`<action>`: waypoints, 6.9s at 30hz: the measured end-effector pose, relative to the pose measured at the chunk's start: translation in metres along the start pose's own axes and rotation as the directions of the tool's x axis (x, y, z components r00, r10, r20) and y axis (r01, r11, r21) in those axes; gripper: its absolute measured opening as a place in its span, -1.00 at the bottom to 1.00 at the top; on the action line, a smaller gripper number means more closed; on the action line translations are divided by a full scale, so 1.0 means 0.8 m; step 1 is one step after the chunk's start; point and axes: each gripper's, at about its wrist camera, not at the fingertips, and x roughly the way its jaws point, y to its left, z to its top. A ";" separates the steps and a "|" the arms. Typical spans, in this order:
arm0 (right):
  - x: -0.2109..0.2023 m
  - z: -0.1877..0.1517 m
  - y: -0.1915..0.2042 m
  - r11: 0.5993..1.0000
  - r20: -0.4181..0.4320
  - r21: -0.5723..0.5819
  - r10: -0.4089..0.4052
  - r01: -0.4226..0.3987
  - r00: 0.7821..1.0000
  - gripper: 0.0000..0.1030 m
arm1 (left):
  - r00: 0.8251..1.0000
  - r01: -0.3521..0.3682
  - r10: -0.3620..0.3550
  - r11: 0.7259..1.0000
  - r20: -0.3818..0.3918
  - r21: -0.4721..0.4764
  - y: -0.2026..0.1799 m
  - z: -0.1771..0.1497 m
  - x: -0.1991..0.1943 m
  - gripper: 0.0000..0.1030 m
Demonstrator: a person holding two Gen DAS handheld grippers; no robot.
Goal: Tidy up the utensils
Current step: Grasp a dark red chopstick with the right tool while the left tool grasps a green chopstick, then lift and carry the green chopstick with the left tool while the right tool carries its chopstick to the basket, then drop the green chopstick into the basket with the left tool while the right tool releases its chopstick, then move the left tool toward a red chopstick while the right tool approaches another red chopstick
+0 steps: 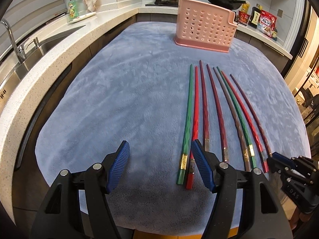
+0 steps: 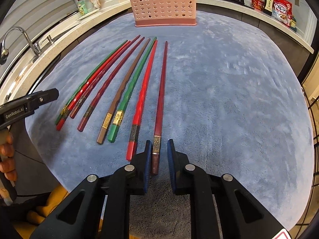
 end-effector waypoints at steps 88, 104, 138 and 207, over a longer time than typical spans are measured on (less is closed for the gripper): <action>-0.157 0.253 -0.071 0.996 0.442 0.069 0.021 -0.057 0.897 -0.87 | 0.969 0.076 -0.079 0.997 0.234 0.023 -0.033 0.242 -0.101 -0.87; -0.211 0.419 -0.074 0.984 0.654 0.082 0.066 -0.158 0.753 -0.87 | 0.866 0.114 -0.118 0.993 0.486 0.037 -0.064 0.406 -0.165 -0.87; -0.133 0.403 -0.052 0.995 0.557 0.051 0.042 -0.085 0.829 -0.55 | 0.920 0.057 -0.055 0.998 0.387 0.006 -0.063 0.387 -0.068 0.05; 0.002 -0.005 0.012 0.995 0.071 0.019 0.092 -0.093 0.993 -0.85 | 0.999 0.034 -0.032 0.997 -0.032 0.064 -0.022 -0.033 0.017 0.00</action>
